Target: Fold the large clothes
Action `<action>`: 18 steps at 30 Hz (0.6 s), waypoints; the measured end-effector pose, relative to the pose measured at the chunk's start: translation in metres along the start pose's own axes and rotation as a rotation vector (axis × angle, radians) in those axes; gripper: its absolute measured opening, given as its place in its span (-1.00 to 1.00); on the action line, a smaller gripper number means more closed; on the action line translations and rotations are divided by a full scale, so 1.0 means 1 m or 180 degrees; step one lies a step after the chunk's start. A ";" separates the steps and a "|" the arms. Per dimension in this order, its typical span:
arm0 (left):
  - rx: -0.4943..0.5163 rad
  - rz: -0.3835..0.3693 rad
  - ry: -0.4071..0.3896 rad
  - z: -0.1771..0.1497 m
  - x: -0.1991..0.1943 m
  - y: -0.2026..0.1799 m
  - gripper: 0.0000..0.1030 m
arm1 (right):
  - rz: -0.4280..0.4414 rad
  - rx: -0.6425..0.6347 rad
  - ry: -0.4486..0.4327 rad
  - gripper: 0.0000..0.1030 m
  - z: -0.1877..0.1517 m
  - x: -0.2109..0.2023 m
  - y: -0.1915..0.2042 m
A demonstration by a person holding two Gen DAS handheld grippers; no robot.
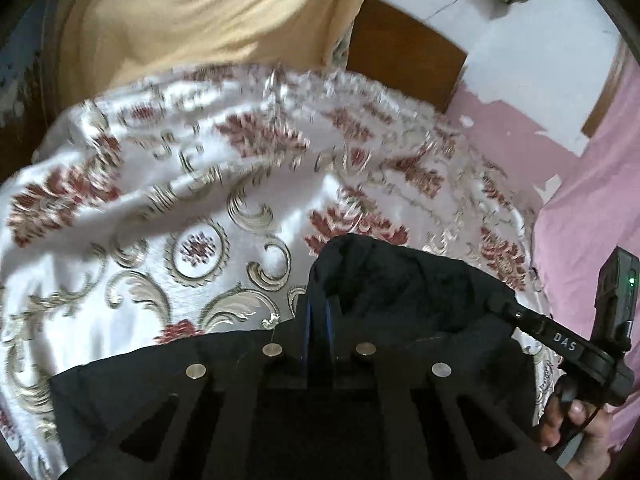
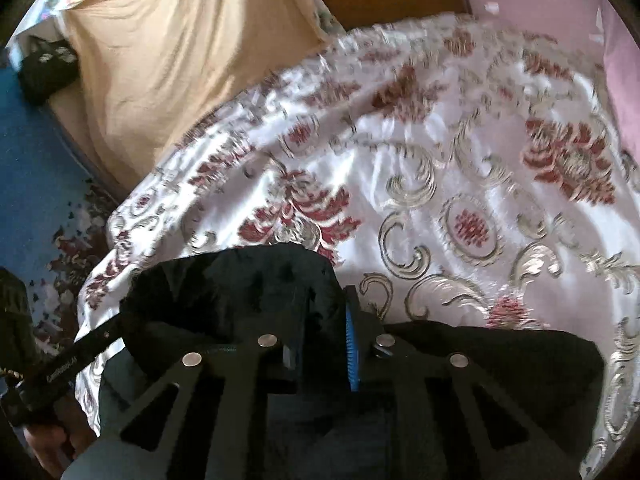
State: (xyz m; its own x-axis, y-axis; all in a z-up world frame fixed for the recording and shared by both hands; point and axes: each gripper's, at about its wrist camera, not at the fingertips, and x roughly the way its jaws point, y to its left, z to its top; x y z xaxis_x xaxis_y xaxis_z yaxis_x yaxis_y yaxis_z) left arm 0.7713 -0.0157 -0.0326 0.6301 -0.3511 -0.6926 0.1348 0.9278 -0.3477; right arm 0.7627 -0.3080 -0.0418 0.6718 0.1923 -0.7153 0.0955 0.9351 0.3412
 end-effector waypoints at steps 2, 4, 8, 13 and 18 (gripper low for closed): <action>0.0054 -0.0046 -0.0123 -0.004 -0.026 -0.001 -0.87 | 0.0103 -0.0037 -0.0117 -0.75 -0.004 -0.025 -0.004; 0.0171 -0.0113 -0.0287 -0.013 -0.060 -0.006 -0.87 | 0.0150 -0.0085 -0.0214 -0.76 -0.009 -0.050 -0.008; 0.0364 -0.0192 -0.0471 -0.032 -0.117 -0.018 -0.88 | 0.0293 -0.0213 -0.0426 -0.78 -0.028 -0.113 -0.014; 0.0595 -0.0204 -0.0656 -0.069 -0.180 -0.035 -0.88 | 0.0215 -0.0695 -0.0677 -0.80 -0.062 -0.180 -0.006; 0.0711 -0.0187 -0.0731 -0.115 -0.212 -0.040 -0.89 | 0.0010 -0.1233 -0.0855 -0.81 -0.105 -0.223 0.010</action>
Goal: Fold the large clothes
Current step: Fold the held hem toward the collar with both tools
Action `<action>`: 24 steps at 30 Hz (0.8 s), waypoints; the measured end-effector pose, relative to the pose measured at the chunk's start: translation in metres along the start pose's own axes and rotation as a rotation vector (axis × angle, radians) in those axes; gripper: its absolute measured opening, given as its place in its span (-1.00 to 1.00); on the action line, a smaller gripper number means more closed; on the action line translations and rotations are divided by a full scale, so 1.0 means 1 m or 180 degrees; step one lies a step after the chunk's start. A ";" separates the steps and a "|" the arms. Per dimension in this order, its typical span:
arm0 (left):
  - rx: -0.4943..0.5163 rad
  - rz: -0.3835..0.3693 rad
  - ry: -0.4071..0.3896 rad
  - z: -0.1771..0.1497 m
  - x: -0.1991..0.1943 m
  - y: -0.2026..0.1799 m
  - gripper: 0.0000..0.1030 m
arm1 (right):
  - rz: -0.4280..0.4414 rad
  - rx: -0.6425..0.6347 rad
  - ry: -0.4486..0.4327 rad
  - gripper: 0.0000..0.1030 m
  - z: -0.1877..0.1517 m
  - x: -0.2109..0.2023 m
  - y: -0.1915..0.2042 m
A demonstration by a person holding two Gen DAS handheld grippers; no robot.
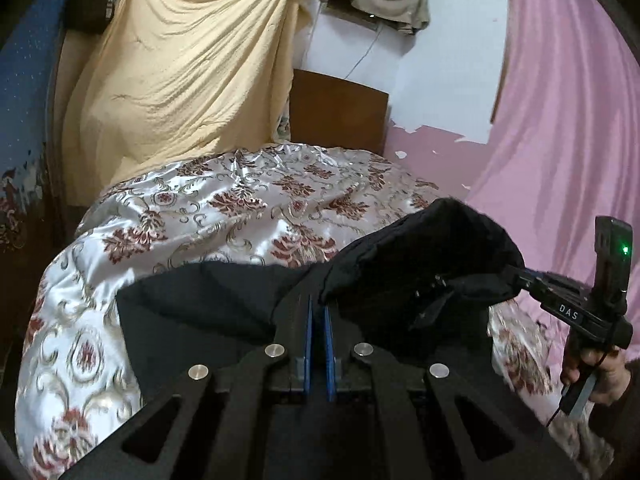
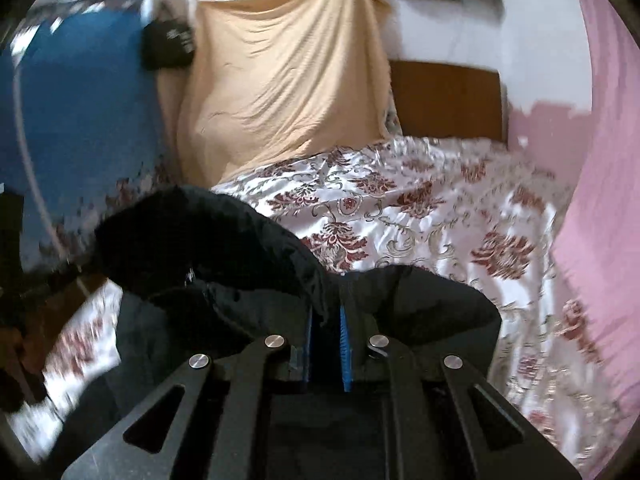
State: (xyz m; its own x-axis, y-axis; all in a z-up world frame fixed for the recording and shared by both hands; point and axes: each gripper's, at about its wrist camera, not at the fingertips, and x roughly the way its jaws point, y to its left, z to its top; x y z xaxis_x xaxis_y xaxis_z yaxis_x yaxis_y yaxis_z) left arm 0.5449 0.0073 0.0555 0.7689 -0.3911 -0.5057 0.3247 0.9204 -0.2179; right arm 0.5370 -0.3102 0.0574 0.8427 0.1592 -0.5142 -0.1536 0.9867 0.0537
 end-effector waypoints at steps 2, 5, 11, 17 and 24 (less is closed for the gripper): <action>0.0007 -0.0023 0.0022 -0.019 -0.011 -0.003 -0.89 | -0.0042 -0.0150 -0.0009 -0.82 -0.014 -0.015 0.008; -0.0029 -0.0050 0.0058 -0.043 -0.019 -0.004 -0.89 | -0.0113 -0.0264 0.0010 -0.83 -0.033 -0.031 0.014; -0.0168 -0.0103 0.0213 -0.078 -0.016 -0.003 -0.90 | -0.0176 -0.0229 0.0183 -0.87 -0.075 -0.036 0.011; -0.0147 0.0035 0.0421 -0.097 0.012 0.001 -0.90 | -0.0278 -0.0216 0.0362 -0.88 -0.103 -0.011 0.007; -0.0251 0.0153 0.0624 -0.110 0.059 0.018 -0.90 | -0.0385 -0.0216 0.0599 -0.88 -0.121 0.039 0.003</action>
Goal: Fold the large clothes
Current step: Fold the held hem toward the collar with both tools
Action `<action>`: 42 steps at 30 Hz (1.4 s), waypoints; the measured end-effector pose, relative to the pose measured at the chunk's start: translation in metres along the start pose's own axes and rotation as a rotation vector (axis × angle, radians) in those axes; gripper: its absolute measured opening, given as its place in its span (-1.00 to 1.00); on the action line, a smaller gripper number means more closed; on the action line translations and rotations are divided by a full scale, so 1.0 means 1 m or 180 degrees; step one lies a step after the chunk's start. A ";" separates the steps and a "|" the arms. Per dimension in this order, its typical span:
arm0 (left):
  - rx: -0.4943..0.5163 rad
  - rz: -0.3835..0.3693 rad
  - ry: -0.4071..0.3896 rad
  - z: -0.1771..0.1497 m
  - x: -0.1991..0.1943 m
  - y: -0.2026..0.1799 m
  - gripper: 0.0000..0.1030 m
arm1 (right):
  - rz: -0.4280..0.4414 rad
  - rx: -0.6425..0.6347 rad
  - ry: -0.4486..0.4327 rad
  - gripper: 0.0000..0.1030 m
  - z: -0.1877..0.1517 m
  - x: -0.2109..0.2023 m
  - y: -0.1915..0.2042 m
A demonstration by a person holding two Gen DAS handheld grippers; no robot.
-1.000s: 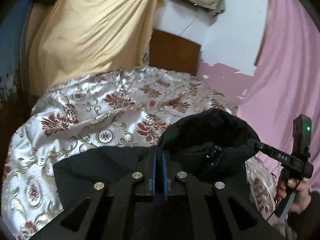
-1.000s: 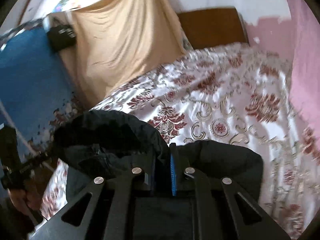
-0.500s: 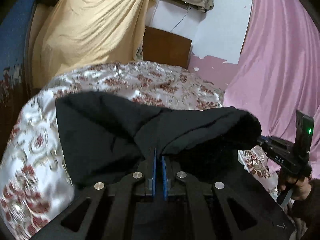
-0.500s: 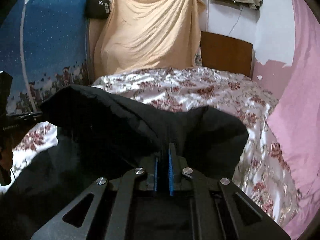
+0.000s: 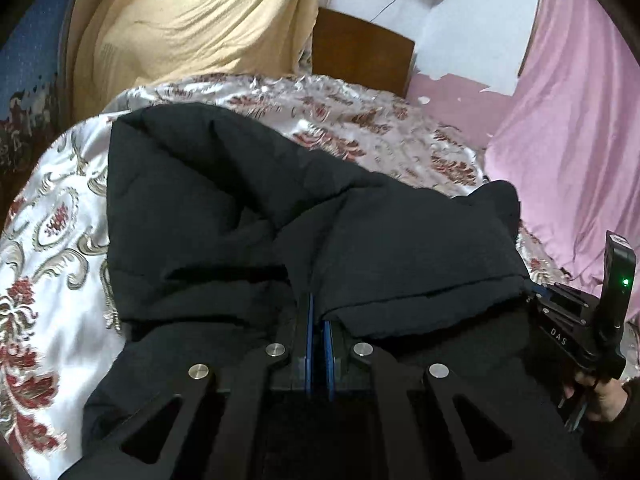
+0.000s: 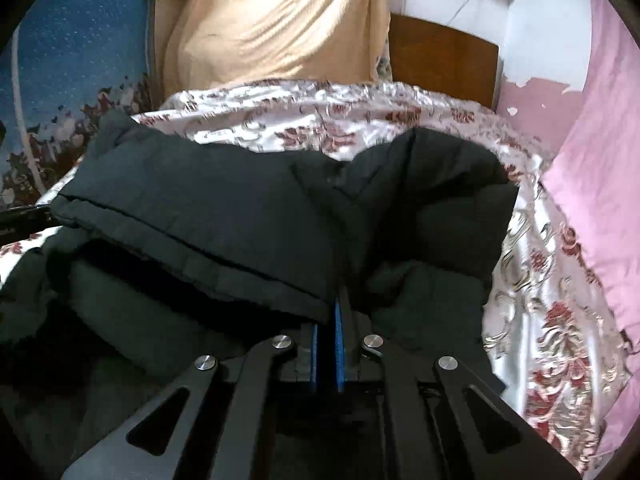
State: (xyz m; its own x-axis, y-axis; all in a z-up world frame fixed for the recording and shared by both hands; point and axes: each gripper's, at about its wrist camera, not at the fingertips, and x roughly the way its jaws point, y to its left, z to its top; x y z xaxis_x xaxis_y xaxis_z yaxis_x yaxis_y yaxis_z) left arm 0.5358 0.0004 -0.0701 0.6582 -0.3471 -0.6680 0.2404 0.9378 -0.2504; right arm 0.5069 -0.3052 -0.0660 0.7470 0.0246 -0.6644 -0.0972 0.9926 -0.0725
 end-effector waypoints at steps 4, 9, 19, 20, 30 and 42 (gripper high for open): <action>0.0009 0.0010 0.0038 -0.002 0.016 0.003 -0.90 | -0.0012 0.0033 0.0015 -0.88 -0.004 0.014 0.001; 0.0016 0.0020 0.0045 -0.007 0.026 0.003 -0.90 | 0.0006 0.0058 0.0009 -0.88 -0.008 0.025 0.002; 0.0356 0.0075 -0.0023 0.001 0.007 -0.008 -0.89 | 0.0396 0.0455 -0.0252 -0.40 0.005 -0.037 -0.028; 0.0372 0.0082 -0.0019 0.002 0.007 -0.008 -0.89 | 0.0414 0.0481 -0.0327 -0.33 0.009 -0.042 -0.030; 0.0125 0.0010 0.0247 0.008 -0.012 0.004 -0.39 | 0.0655 0.0311 0.0166 -0.29 0.047 0.042 0.014; 0.0079 -0.0143 -0.0115 0.066 -0.006 -0.020 0.30 | 0.0584 0.0207 0.0059 -0.32 0.034 0.038 0.016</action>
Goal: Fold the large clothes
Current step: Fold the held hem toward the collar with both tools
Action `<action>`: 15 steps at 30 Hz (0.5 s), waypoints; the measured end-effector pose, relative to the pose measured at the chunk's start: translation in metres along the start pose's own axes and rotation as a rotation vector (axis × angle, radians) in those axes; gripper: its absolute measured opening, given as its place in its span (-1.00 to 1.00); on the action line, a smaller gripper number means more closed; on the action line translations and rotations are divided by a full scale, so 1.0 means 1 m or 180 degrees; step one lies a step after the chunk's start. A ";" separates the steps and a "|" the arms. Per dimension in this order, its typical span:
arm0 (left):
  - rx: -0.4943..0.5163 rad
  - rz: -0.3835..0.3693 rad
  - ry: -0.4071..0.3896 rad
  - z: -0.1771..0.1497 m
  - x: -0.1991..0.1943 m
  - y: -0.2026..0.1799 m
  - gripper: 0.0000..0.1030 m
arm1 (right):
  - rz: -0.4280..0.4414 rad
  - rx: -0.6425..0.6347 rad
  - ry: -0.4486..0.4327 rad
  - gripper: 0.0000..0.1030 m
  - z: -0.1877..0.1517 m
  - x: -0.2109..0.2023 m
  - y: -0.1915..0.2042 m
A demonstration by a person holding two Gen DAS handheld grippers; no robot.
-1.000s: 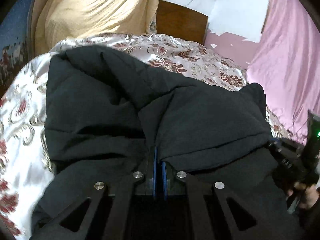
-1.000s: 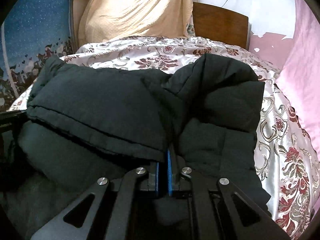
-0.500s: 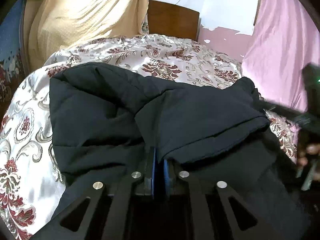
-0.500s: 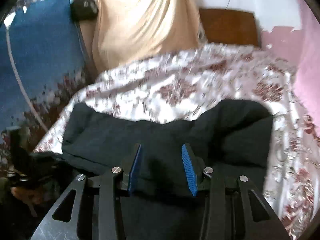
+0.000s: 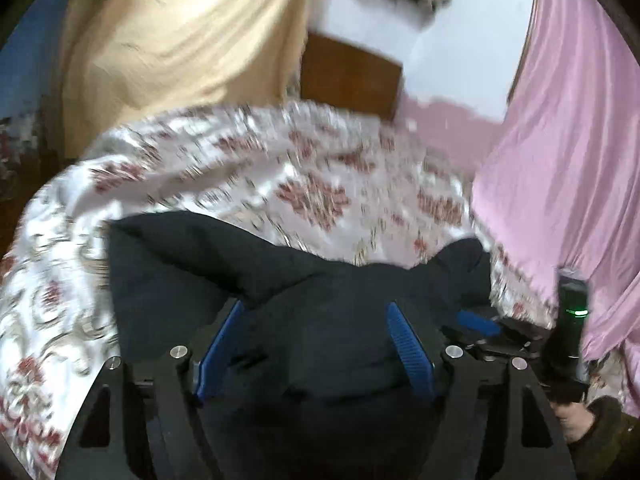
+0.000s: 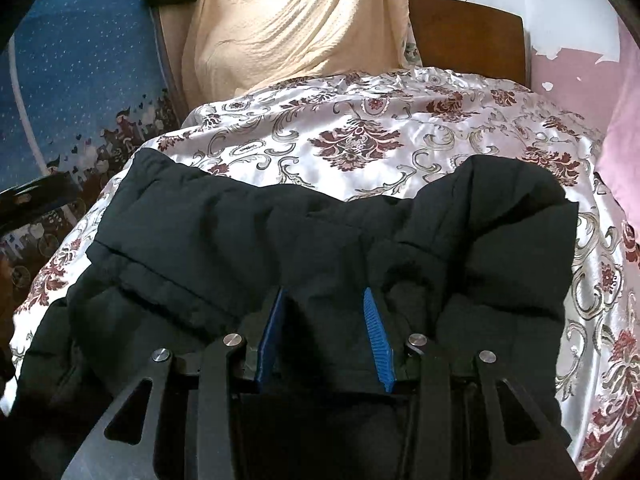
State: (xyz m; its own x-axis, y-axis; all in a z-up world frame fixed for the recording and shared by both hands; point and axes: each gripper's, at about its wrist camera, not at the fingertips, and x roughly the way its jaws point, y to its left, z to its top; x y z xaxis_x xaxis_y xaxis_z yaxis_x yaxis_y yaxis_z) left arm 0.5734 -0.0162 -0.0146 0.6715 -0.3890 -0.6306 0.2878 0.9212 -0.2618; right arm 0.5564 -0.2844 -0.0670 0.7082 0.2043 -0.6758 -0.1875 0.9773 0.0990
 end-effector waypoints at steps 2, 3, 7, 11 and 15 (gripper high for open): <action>0.0136 0.0027 0.0288 0.000 0.029 -0.004 0.02 | -0.0016 -0.0025 -0.0034 -0.32 0.001 -0.003 -0.005; 0.0197 0.0026 0.0431 -0.004 0.040 -0.004 -0.03 | -0.0024 -0.0057 -0.0012 -0.32 0.001 -0.002 -0.009; 0.0339 0.0073 0.0585 -0.019 0.064 0.003 -0.07 | 0.0023 -0.0231 0.0131 -0.32 0.006 0.011 -0.012; 0.0337 0.0098 0.0668 -0.021 0.090 0.011 -0.08 | -0.0015 -0.0415 0.0342 -0.32 0.013 0.043 -0.009; 0.0301 0.0103 0.0660 -0.017 0.111 0.018 -0.09 | -0.0015 -0.0341 0.0508 -0.32 0.027 0.073 -0.014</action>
State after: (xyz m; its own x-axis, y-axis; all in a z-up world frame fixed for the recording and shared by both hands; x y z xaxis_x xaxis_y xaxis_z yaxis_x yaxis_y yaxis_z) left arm 0.6418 -0.0428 -0.1016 0.5297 -0.3407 -0.7767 0.3376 0.9248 -0.1755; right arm 0.6288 -0.2816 -0.0980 0.5938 0.1797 -0.7843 -0.2619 0.9648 0.0228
